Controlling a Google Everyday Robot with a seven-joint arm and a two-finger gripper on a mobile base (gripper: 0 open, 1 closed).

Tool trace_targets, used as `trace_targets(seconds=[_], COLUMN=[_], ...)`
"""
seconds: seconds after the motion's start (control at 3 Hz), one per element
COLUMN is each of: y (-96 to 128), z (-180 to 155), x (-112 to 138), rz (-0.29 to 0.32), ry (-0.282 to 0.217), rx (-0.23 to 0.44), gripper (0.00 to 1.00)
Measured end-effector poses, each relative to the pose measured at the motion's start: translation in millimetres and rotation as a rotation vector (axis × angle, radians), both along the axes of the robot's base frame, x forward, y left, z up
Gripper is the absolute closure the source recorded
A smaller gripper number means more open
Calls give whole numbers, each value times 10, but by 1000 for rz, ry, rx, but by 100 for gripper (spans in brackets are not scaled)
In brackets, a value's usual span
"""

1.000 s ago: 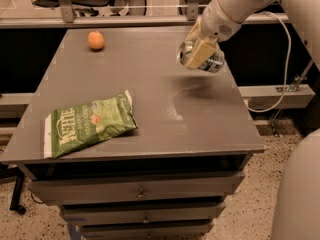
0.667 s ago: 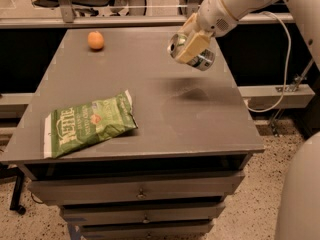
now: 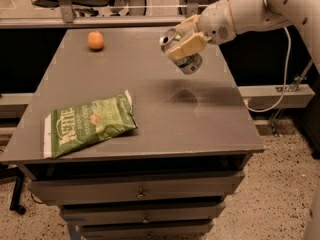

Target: Place 7up can upright

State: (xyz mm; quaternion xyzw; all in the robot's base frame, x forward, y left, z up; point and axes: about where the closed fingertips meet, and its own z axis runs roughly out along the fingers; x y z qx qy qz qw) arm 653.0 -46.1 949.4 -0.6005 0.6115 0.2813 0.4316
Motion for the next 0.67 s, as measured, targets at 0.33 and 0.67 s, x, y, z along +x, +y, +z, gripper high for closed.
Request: trace_targets(seconds=[0.33, 0.67], y=[-32, -146], z=[86, 81], x=[-54, -110], rz=[-21, -46], ry=[6, 30], rx=[162, 290], gripper=[100, 100])
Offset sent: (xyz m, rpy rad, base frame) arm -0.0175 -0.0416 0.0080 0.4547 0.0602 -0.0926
